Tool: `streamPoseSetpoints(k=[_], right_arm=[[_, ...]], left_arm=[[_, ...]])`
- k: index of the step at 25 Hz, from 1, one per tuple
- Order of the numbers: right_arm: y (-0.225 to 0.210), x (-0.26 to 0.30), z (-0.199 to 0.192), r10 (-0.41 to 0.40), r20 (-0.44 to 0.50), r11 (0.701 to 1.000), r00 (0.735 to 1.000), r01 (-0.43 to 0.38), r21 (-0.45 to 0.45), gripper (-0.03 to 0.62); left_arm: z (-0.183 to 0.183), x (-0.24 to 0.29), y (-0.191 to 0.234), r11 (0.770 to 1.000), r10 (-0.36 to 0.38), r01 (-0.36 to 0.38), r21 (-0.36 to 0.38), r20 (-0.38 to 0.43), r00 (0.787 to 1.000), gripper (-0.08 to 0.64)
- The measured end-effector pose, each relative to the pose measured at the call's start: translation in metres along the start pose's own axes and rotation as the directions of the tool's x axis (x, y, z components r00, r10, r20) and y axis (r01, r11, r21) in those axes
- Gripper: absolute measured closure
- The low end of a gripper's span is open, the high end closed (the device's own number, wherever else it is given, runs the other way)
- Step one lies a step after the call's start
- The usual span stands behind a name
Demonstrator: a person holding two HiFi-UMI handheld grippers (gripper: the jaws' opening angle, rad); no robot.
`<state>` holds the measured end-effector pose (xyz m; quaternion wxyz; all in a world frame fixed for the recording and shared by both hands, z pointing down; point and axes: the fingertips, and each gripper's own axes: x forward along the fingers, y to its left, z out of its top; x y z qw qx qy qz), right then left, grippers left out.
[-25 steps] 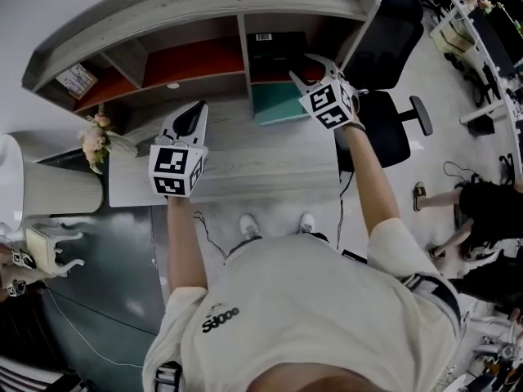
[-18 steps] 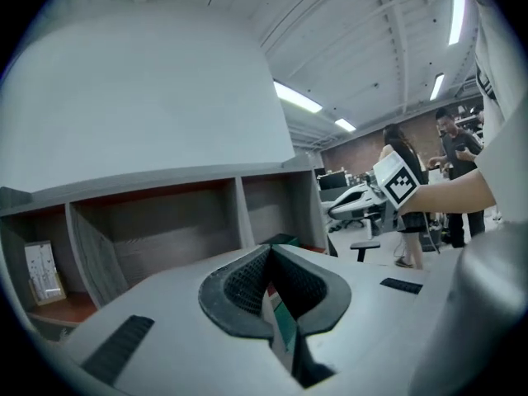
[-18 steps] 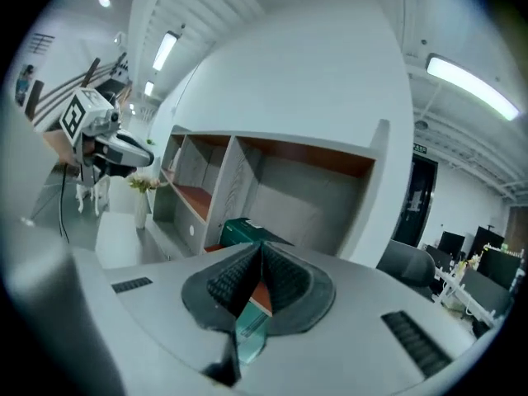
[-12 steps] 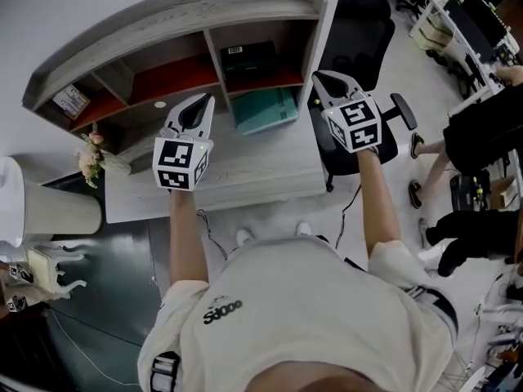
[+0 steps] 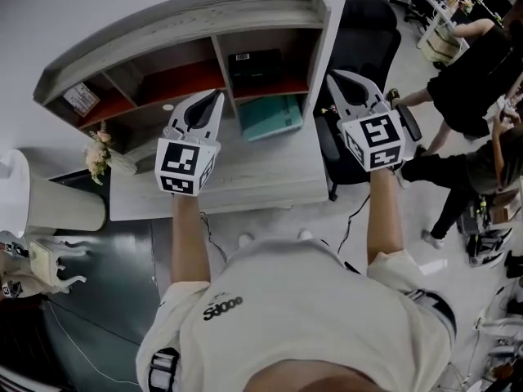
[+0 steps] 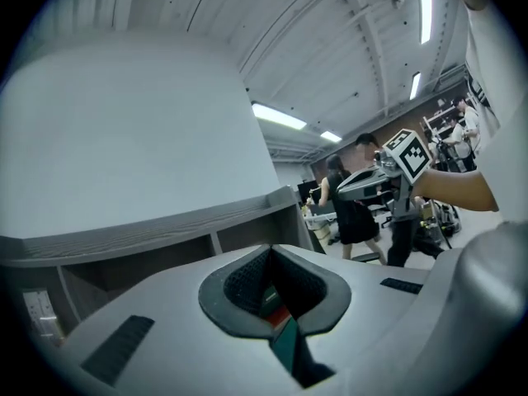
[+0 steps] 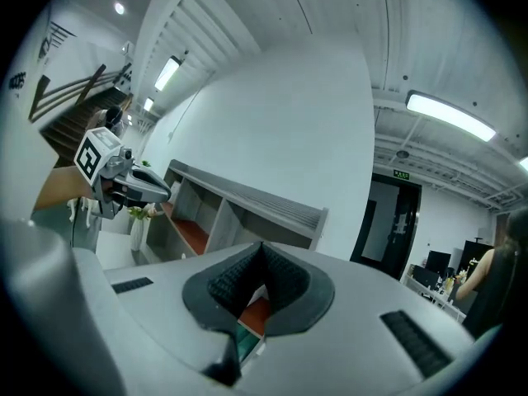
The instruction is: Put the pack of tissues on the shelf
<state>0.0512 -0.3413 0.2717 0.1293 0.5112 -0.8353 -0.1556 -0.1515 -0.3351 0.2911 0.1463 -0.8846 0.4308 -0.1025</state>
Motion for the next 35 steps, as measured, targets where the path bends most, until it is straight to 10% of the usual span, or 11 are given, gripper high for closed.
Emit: streamPoseSetpoints(k=[35], right_arm=[[0.025, 0.007, -0.001, 0.048, -0.025, 0.997, 0.999, -0.049, -0.061, 0.586]], left_arm=[[0.005, -0.005, -0.007, 1.0, -0.014, 0.014, 0.01, -0.004, 1.0, 0.541]])
